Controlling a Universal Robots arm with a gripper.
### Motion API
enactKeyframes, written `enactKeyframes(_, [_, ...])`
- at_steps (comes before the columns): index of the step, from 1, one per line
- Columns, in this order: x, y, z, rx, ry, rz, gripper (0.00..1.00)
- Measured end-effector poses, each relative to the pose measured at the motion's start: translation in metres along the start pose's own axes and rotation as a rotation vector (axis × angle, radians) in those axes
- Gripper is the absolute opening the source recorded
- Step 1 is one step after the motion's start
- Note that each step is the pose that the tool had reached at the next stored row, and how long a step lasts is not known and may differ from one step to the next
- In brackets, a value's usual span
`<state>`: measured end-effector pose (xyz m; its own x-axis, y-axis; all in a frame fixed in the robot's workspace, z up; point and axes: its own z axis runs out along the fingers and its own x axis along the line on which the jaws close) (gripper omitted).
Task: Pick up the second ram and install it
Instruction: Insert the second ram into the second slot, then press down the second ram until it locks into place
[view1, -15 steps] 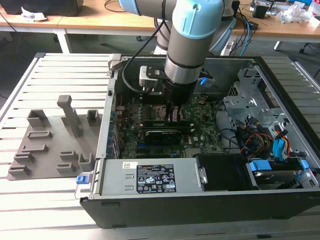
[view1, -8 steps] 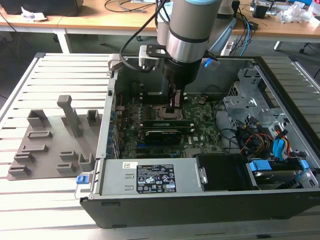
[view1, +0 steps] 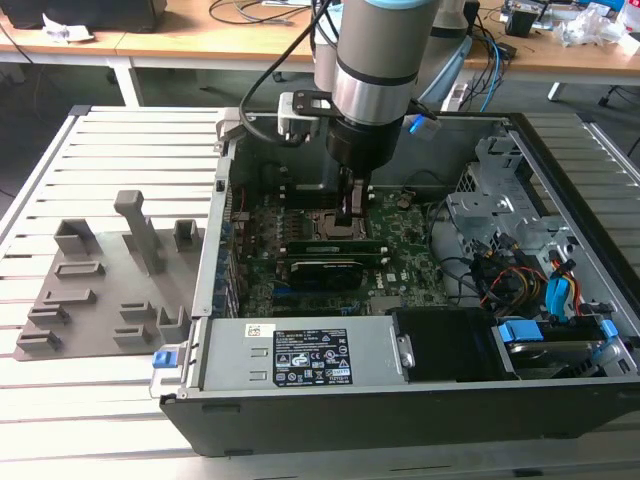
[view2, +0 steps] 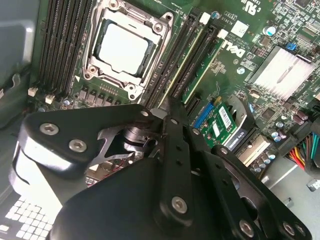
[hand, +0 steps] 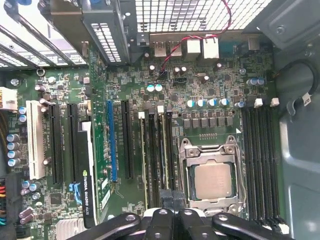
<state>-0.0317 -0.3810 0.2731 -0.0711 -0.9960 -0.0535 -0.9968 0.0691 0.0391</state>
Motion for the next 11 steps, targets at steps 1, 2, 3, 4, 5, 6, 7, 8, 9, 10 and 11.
enactKeyframes(1, [0.0,0.0,0.0,0.0,0.0,0.0,0.11])
enactKeyframes(2, [0.0,0.0,0.0,0.0001,0.0,0.0,0.11])
enactKeyframes(3, [0.0,0.0,0.0,0.0,0.0,0.0,0.11])
enactKeyframes(4, [0.0,0.0,0.0,0.0,0.0,0.0,0.11])
enactKeyframes(5, [0.0,0.0,0.0,0.0001,0.0,0.0,0.11])
enactKeyframes(6, [0.0,0.0,0.0,0.0001,0.0,-0.001,0.11])
enactKeyframes(7, [0.0,0.0,0.0,-0.0001,0.0001,-0.004,0.11])
enactKeyframes(8, [0.0,0.0,0.0001,-0.0029,0.0022,-0.055,0.11])
enactKeyframes(9, [-0.0001,-0.0007,0.0004,-0.0033,0.0024,-0.062,0.11])
enactKeyframes(10, [-0.0003,-0.0063,0.0017,-0.0057,0.0026,-0.062,0.11])
enactKeyframes(11, [-0.0006,-0.0121,0.0037,-0.0094,0.0027,-0.062,0.11])
